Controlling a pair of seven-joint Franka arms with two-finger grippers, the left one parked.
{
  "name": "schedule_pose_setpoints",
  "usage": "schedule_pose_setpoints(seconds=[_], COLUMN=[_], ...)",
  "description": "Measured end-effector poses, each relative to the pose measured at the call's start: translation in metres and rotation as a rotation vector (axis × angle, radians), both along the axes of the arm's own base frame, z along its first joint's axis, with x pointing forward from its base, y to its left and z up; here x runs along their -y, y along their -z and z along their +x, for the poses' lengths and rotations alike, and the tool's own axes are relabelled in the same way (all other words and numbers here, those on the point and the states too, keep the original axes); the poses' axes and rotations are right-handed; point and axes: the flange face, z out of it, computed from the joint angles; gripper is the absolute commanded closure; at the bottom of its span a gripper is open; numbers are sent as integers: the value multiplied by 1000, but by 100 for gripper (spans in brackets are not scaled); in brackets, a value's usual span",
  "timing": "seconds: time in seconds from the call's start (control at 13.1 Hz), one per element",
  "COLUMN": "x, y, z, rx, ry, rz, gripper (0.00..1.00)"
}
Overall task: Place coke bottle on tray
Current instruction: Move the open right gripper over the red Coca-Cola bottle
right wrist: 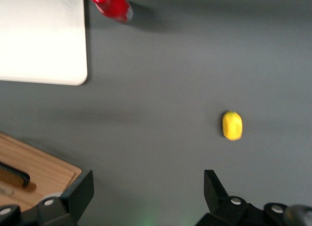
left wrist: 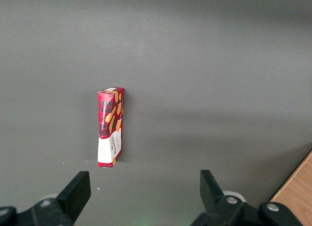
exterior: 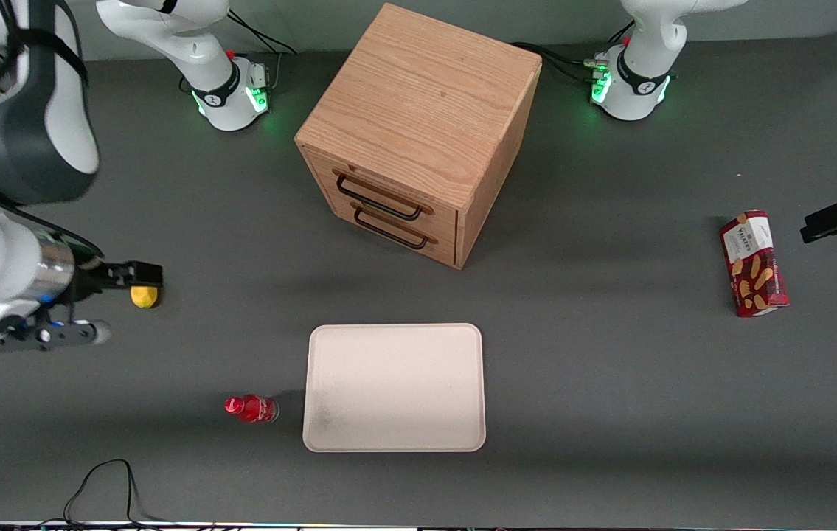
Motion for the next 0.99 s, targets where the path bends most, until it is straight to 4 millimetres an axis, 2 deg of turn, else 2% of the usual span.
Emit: schedule_pose_setpoints(seconds=[0.15,0.38,0.76,0.99], x=[-20,-34,-47,-50], y=[29,71,126,147], z=[24,51,78,90], rx=[27,80,158,212], ry=[-16,-14,-2,-3], rz=[10,26,40,51], gripper=[0,0,0,0])
